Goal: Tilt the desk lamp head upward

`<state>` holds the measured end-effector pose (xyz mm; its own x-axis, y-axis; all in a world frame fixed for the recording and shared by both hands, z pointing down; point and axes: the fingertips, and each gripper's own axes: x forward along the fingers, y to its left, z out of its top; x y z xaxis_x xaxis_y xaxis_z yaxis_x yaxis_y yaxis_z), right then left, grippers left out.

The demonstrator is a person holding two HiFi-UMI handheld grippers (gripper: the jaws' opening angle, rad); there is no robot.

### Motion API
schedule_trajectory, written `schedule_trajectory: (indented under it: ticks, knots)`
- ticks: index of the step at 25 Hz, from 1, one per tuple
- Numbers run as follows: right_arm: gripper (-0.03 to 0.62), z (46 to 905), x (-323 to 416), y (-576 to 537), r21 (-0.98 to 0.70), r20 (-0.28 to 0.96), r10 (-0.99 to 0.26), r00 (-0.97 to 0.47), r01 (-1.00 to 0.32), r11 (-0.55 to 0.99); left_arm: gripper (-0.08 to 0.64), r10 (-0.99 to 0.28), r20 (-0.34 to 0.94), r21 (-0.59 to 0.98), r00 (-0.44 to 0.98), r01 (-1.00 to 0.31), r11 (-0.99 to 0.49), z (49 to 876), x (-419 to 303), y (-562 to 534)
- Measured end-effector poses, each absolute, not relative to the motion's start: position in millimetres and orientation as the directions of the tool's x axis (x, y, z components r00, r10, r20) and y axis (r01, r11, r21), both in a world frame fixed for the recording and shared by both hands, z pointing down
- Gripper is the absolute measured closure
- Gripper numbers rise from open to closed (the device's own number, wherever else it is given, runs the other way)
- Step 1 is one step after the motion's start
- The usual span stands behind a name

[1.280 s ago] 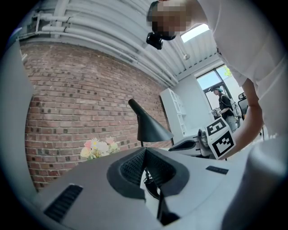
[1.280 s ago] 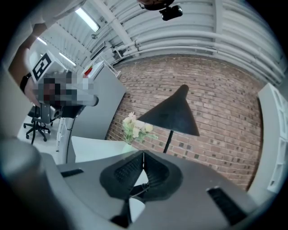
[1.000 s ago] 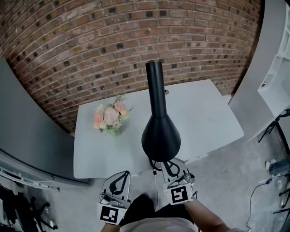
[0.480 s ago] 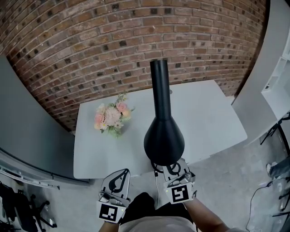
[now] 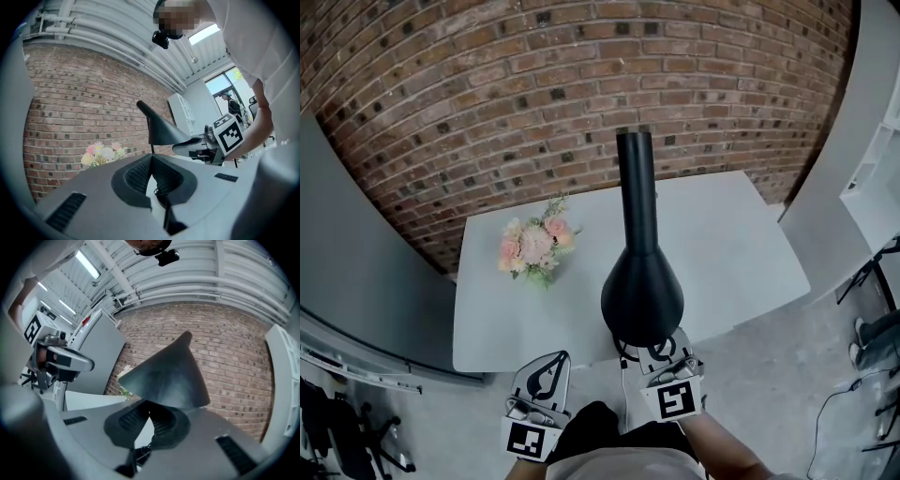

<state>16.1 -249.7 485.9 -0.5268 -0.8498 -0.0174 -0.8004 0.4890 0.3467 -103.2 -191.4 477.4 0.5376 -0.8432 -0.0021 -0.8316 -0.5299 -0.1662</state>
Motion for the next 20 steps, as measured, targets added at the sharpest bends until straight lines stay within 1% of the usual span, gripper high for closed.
schedule_trajectory:
  ticks: [3,8,12,18,20]
  knots:
    - [0.575,481.2,18.5,-244.2,0.346,-0.015,-0.849,-0.528,-0.800,0.491,0.552,-0.840,0.011,-0.169,0.542,-0.827,-0.536,476.3,-102.2,-189.6]
    - [0.575,469.8,19.1,-238.4,0.344,-0.046,-0.846,-0.531,-0.803,0.486,0.552,-0.845,0.000,-0.166,0.535,-0.833,-0.528,473.6,-103.2,-190.7]
    - [0.575,459.4,17.7,-230.2,0.288,-0.054,-0.846,-0.531,-0.819,0.496,0.552,-0.844,0.012,-0.162,0.536,-0.832,-0.530,472.3,-103.2,-184.5]
    - [0.575,437.3,8.8,-214.5,0.312,-0.039,-0.831,-0.554,-0.797,0.517,0.552,-0.848,0.011,-0.152,0.531,-0.837,-0.526,461.4,-106.6,-180.4]
    - [0.575,432.6,11.7,-211.2,0.283,-0.049,-0.839,-0.541,-0.813,0.508,0.552,-0.845,0.018,-0.156,0.534,-0.833,-0.530,459.8,-105.0,-178.3]
